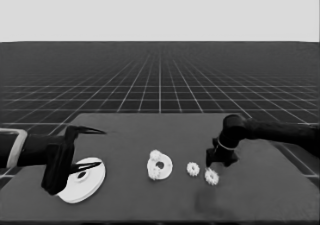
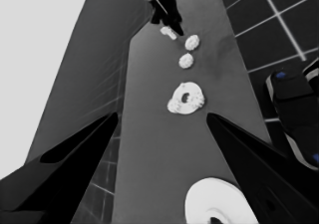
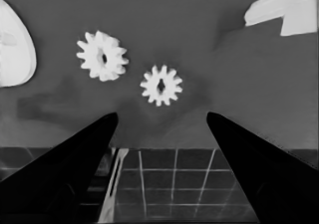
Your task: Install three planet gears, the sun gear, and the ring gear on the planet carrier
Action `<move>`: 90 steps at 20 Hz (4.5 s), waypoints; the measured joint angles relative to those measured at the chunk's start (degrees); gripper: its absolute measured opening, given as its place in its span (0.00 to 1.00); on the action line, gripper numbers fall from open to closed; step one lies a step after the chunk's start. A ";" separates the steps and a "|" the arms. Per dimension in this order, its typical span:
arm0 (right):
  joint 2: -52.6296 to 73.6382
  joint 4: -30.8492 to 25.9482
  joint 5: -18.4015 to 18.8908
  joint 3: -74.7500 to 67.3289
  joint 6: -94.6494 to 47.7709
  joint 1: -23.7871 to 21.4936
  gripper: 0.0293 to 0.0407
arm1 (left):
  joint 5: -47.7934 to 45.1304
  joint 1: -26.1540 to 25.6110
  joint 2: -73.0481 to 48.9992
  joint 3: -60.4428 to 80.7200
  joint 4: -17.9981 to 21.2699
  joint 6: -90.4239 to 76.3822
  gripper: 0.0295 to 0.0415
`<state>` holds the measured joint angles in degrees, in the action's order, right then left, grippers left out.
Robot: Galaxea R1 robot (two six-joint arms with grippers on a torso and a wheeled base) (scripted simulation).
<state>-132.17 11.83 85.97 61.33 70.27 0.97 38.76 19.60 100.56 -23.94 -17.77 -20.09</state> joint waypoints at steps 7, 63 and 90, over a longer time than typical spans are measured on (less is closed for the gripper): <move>-3.29 10.50 -5.37 8.12 -2.48 12.09 0.81 | 0.00 0.00 -0.01 0.00 0.00 -0.01 0.75; -35.85 3.68 0.23 31.63 5.45 4.32 0.81 | 0.00 0.00 -0.01 0.00 0.00 -0.01 0.75; -17.69 8.63 -3.29 19.14 0.49 9.68 0.81 | 0.00 0.00 -0.01 0.00 0.00 -0.01 0.75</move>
<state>-149.87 20.46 82.69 80.48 70.76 10.65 38.76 19.61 100.55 -23.94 -17.77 -20.10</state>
